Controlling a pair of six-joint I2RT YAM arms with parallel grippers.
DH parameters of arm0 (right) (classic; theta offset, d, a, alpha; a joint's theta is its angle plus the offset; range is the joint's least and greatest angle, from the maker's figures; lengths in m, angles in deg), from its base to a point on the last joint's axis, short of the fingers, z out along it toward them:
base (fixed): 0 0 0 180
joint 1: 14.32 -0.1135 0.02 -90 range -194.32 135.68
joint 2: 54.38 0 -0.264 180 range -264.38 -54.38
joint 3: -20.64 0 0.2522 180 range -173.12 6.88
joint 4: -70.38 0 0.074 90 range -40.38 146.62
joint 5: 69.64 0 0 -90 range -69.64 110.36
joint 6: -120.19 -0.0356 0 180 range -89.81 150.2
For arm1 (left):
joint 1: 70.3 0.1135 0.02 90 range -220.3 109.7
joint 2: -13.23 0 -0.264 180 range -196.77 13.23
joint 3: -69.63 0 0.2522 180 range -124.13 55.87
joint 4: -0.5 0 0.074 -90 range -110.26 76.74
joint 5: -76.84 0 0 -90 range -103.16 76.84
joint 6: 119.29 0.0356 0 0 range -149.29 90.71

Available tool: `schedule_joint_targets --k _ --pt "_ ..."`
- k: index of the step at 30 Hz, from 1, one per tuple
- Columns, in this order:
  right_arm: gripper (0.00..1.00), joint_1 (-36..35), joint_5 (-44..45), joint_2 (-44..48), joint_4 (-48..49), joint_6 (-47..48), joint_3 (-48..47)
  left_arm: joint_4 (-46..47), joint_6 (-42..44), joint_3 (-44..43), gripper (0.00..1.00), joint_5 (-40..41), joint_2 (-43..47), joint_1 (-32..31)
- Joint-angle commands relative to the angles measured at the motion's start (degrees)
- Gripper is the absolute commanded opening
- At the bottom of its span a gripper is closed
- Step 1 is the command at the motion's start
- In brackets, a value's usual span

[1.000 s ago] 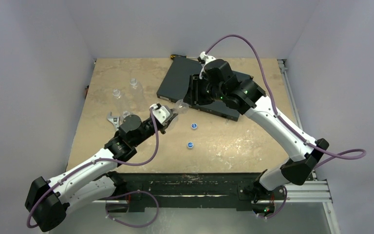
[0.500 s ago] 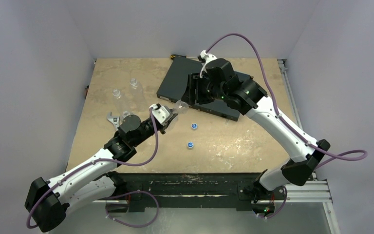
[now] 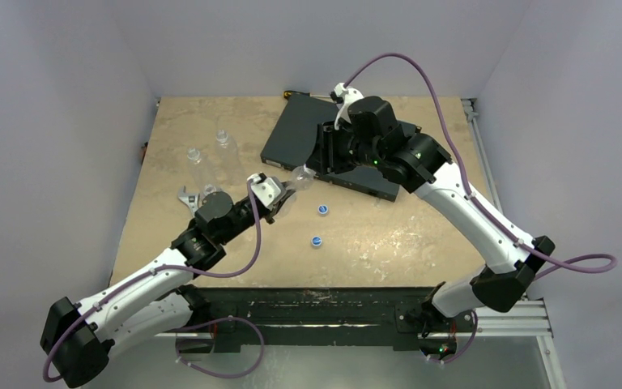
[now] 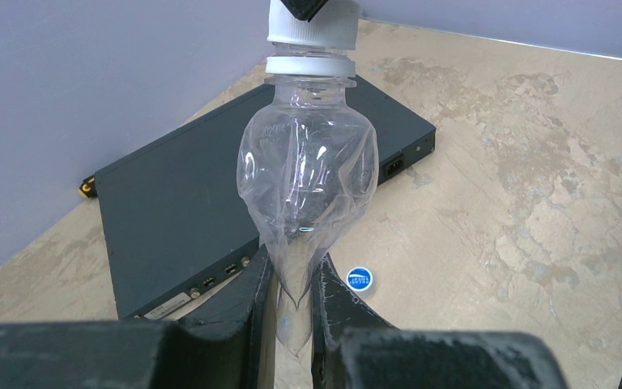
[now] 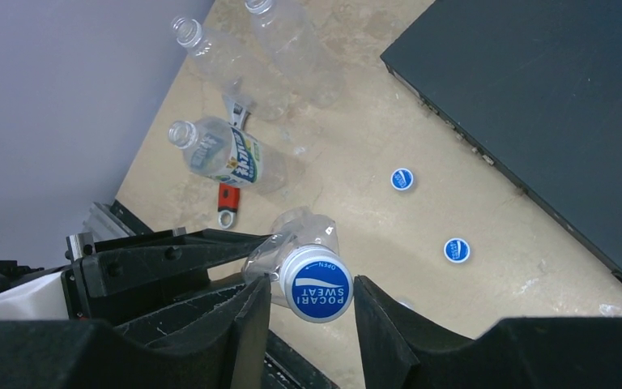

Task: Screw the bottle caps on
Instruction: Screw the bottle cap onto the plastic bottle.

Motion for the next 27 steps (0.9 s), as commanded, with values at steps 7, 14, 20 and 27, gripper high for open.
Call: schedule_joint_targets --k 7,14,20,27 --pt "0.44 -0.2 -1.8 -0.6 0.7 0.0 -0.5 1.0 0.4 -2.5 0.00 -1.1 0.8 -0.3" --pt "0.44 -0.2 -0.3 -1.1 -0.1 -0.2 -1.0 1.1 0.4 -2.2 0.00 -0.9 1.1 -0.4" --pt "0.43 -0.1 0.3 -1.6 -0.4 -0.5 -1.2 1.3 0.5 -1.9 0.00 -0.7 1.4 -0.4" --pt "0.33 -0.1 -0.2 -1.4 0.4 -0.8 -1.0 1.6 0.6 -1.7 0.00 -0.9 1.6 -0.4"
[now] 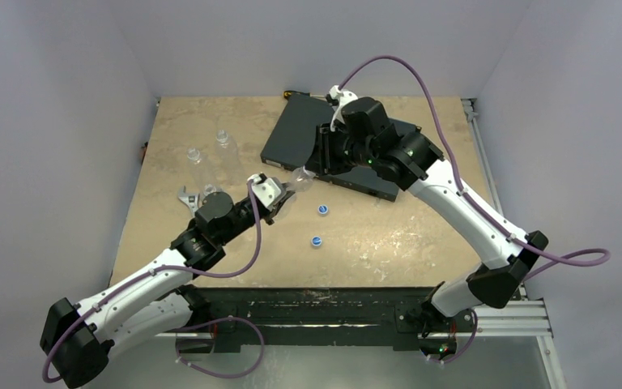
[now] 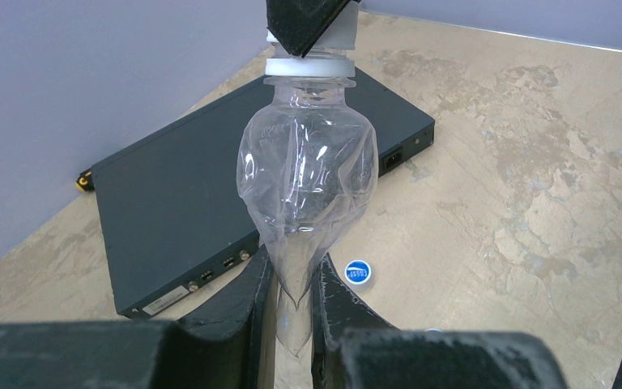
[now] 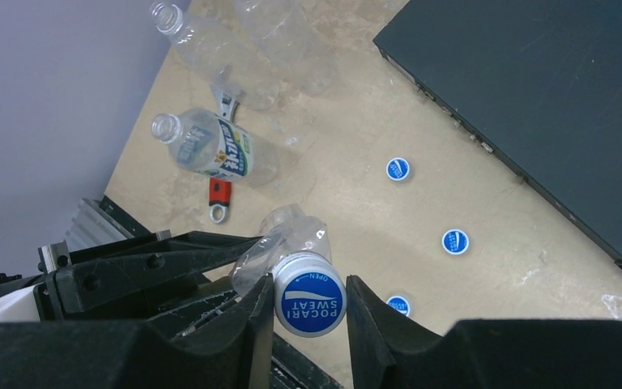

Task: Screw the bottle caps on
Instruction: Screw the bottle cap onto the plastic bottle.

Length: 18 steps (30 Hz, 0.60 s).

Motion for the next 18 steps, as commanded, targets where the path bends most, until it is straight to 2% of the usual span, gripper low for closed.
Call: schedule_joint_targets --k 1,5,7,13,18 --pt "0.30 -0.1 -1.5 0.5 1.5 -0.2 -0.8 3.0 0.4 -1.6 0.00 -1.0 1.3 -0.4" --pt "0.19 -0.1 -7.3 1.9 4.4 2.7 1.1 3.2 -0.7 -1.9 0.00 -2.6 1.7 -0.2" --pt "0.17 0.0 -9.5 3.1 5.0 5.1 2.1 3.1 -1.4 -2.1 0.00 -4.6 2.3 0.1" --pt "0.06 0.7 -19.2 5.0 6.0 13.0 5.1 2.9 -6.1 -3.8 0.00 -16.3 3.8 1.3" --pt "0.04 0.8 -26.3 7.4 6.8 17.8 7.4 3.4 -10.5 -5.5 0.00 -24.7 5.5 1.9"
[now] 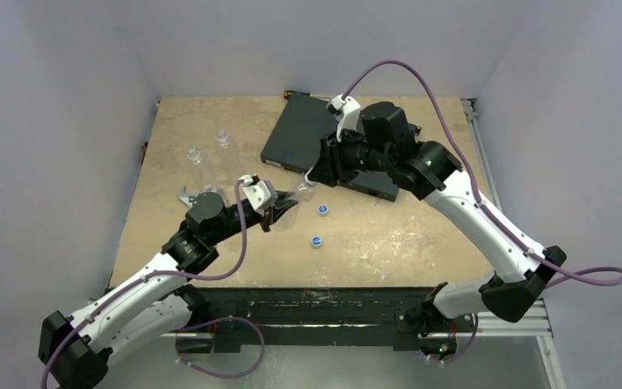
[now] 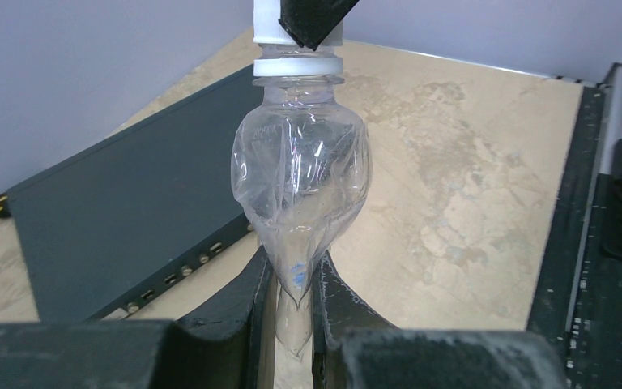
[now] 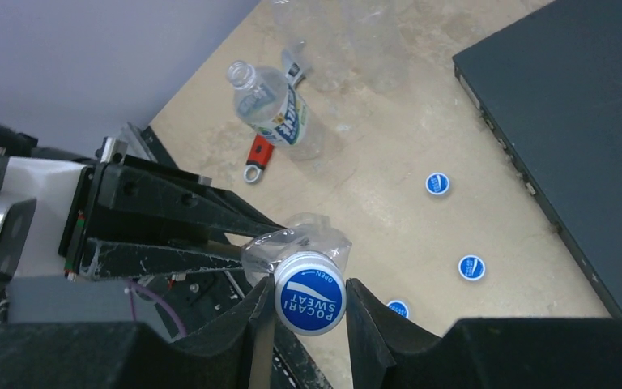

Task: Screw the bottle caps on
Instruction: Screw the bottle cap onto the plastic bottle.

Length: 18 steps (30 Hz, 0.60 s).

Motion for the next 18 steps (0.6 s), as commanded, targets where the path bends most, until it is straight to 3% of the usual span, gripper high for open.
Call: schedule_joint_targets --k 1,8,18 --pt "0.03 -0.9 -14.3 2.7 3.2 7.6 2.3 6.3 -6.7 -5.5 0.00 -15.1 2.4 -0.2" --pt "0.01 -0.9 -21.0 5.0 3.5 12.2 2.3 12.6 -14.3 -6.2 0.00 -23.4 2.5 0.0" --pt "0.00 -1.0 -25.6 5.8 3.9 15.0 3.6 17.0 -18.3 -5.9 0.00 -22.6 2.9 0.1"
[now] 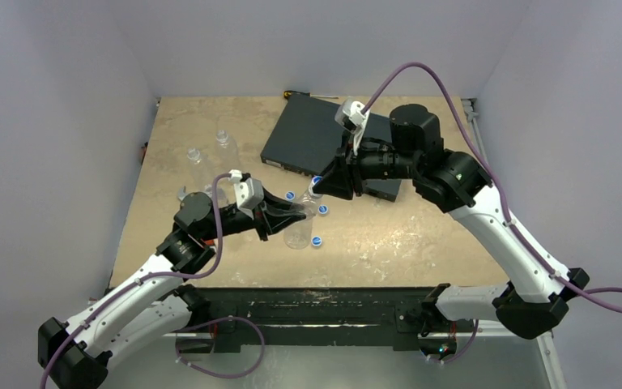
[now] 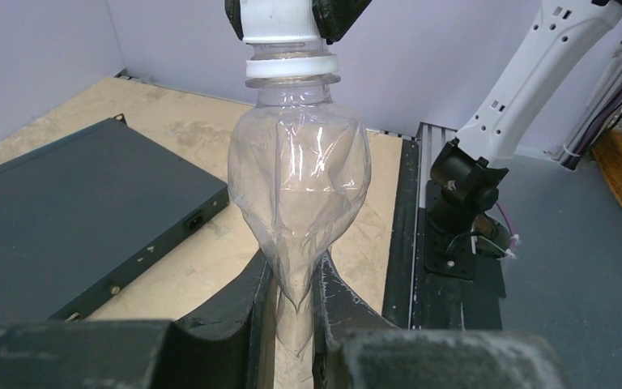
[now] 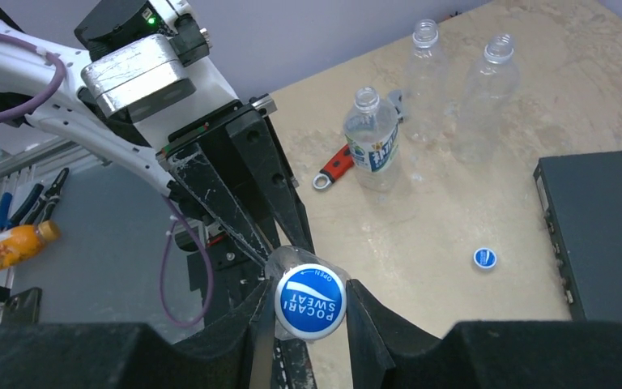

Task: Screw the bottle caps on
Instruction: Screw the bottle cap onto the plastic bottle.

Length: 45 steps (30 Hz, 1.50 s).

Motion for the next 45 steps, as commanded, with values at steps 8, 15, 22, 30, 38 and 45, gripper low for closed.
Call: schedule_joint_targets --k 8,15,22,30,38,45 --pt "0.00 -1.6 -2.7 -3.1 6.9 -8.1 4.1 12.8 2.8 -2.8 0.00 15.6 1.2 -1.0" --pt "0.00 -1.8 4.7 -6.3 5.3 -16.7 1.5 10.3 8.8 -5.2 0.00 28.7 -1.7 -1.1" --pt "0.01 -2.7 18.6 -10.1 1.6 -24.9 -1.8 10.3 15.6 -7.1 0.00 40.9 -6.9 -3.7" --pt "0.01 -3.7 29.2 -11.5 3.1 -33.3 -0.9 14.5 19.8 -7.5 0.00 49.0 -12.3 -7.9" --pt "0.10 -3.8 33.4 -11.7 3.9 -35.2 -2.0 11.5 20.9 -6.6 0.00 48.0 -13.1 -8.8" --pt "0.44 -3.8 34.9 -9.2 3.8 -34.7 -4.3 8.0 17.6 -3.2 0.00 45.9 -11.1 -8.8"
